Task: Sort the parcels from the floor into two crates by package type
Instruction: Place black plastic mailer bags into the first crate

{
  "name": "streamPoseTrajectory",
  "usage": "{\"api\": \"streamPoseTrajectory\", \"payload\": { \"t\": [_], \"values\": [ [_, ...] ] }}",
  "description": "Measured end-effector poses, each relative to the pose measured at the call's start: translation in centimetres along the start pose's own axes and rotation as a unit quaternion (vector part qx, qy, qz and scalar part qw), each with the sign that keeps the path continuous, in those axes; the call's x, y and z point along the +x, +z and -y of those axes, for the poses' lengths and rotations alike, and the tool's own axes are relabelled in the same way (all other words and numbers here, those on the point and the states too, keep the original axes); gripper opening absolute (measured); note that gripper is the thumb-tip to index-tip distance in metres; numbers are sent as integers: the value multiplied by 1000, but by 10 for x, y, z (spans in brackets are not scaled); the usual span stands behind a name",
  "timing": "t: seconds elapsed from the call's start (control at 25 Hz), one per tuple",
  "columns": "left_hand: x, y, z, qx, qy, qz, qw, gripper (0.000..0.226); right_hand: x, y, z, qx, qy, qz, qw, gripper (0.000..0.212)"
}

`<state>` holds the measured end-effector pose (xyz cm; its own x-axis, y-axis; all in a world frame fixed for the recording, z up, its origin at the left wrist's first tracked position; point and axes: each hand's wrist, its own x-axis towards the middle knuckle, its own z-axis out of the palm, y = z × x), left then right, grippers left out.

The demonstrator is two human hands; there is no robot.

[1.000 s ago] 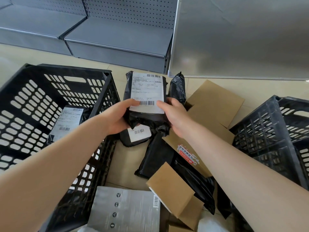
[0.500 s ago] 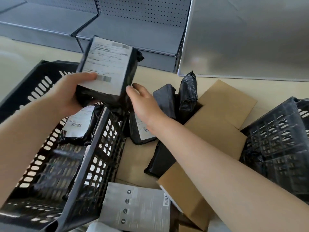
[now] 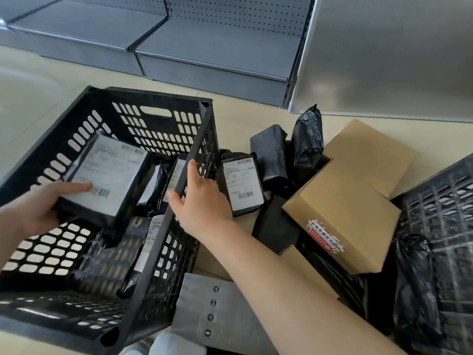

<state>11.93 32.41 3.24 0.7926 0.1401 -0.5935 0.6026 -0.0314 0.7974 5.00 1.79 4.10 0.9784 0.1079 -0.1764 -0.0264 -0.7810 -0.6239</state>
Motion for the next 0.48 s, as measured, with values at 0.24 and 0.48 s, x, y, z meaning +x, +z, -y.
{"api": "streamPoseTrajectory", "payload": {
  "t": [0.24,0.48],
  "values": [
    [51,-75,100,53,-83,-65,993,56,2,5,7,-76,-23,-3,997,77],
    [14,-39,91,153,-119,-67,979,34,3,8,9,-132,-29,3,991,76]
  ]
}}
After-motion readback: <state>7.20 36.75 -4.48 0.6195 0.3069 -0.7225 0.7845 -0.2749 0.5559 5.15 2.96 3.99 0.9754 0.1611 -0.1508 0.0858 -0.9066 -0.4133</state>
